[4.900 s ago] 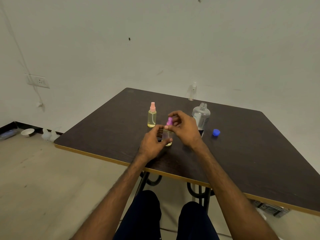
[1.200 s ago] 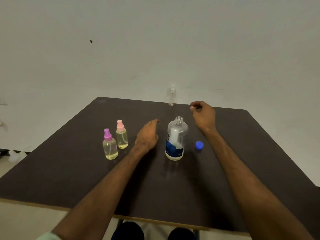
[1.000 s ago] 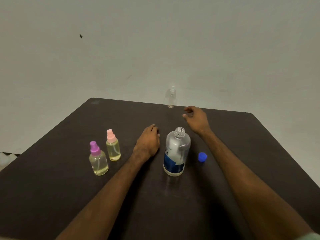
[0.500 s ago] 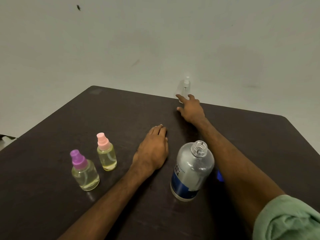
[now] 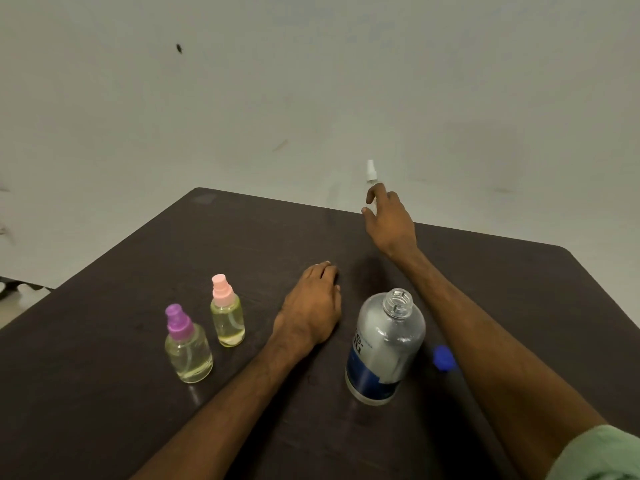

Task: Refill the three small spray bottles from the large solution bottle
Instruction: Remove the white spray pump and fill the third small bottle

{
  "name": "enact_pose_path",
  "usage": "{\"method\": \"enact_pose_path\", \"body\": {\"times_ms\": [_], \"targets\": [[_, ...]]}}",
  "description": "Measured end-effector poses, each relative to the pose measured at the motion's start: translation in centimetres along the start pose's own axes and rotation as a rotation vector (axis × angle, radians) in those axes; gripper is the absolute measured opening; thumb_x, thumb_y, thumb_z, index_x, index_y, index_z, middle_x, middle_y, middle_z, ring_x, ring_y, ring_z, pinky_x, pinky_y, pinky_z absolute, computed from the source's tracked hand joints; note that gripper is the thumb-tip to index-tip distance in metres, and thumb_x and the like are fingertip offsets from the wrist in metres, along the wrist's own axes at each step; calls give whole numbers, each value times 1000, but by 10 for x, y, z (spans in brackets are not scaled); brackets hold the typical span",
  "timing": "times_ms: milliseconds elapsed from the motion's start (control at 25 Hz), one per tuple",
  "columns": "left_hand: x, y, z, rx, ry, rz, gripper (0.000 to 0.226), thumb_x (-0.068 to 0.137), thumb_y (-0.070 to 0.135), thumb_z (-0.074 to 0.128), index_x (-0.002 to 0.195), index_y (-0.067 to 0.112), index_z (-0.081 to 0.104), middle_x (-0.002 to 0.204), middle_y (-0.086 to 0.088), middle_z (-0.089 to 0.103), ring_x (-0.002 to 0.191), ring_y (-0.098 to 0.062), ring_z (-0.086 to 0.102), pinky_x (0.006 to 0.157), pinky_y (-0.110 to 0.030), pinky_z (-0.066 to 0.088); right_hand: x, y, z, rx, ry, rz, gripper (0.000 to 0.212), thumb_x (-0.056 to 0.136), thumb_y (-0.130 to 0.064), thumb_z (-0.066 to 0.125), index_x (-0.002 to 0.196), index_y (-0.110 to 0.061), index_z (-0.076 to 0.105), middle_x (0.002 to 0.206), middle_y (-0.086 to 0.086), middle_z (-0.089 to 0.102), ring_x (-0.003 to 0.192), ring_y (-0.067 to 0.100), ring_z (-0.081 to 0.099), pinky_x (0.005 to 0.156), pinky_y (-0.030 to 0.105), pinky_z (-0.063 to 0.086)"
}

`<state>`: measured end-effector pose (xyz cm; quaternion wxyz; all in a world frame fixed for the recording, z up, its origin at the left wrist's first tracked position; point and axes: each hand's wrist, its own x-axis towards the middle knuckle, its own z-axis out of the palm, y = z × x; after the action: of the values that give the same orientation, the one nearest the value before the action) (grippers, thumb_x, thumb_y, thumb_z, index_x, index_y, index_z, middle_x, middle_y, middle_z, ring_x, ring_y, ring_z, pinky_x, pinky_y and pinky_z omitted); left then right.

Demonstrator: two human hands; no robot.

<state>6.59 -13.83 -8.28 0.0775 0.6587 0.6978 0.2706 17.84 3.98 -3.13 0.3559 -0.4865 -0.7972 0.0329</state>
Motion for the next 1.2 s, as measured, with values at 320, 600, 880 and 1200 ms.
{"method": "enact_pose_path", "body": {"times_ms": [320,600,880,1200], "targets": [[-9,-4,-6,-152,29,-61,32,101,11,42,131,14,54,133,-6,59,120,-18,55,104,-30,44,-81,-58,-147,668,187,152,41,87,-21,72,113,-13,41,101,-5,61,78,8,65,63,12,49],[-81,11,-31,-582,215,-99,34,100,2,47,131,13,55,133,0,60,124,-13,55,101,-22,43,-195,-118,-216,1005,208,148,45,88,-15,72,118,-18,39,110,1,70,92,13,70,80,21,54],[-179,24,-76,-1156,243,-1,35,104,27,40,127,10,59,119,-5,70,110,-16,68,87,-29,56,-289,-160,-129,995,-81,156,49,88,-4,69,122,-21,37,112,-1,67,102,12,67,88,33,57],[-216,3,-78,-1003,246,-15,39,90,13,70,125,21,56,121,2,69,114,-9,65,97,-27,53,-318,-170,-84,859,-241,112,49,87,1,65,126,-19,43,118,-6,65,111,2,62,96,28,53]]}}
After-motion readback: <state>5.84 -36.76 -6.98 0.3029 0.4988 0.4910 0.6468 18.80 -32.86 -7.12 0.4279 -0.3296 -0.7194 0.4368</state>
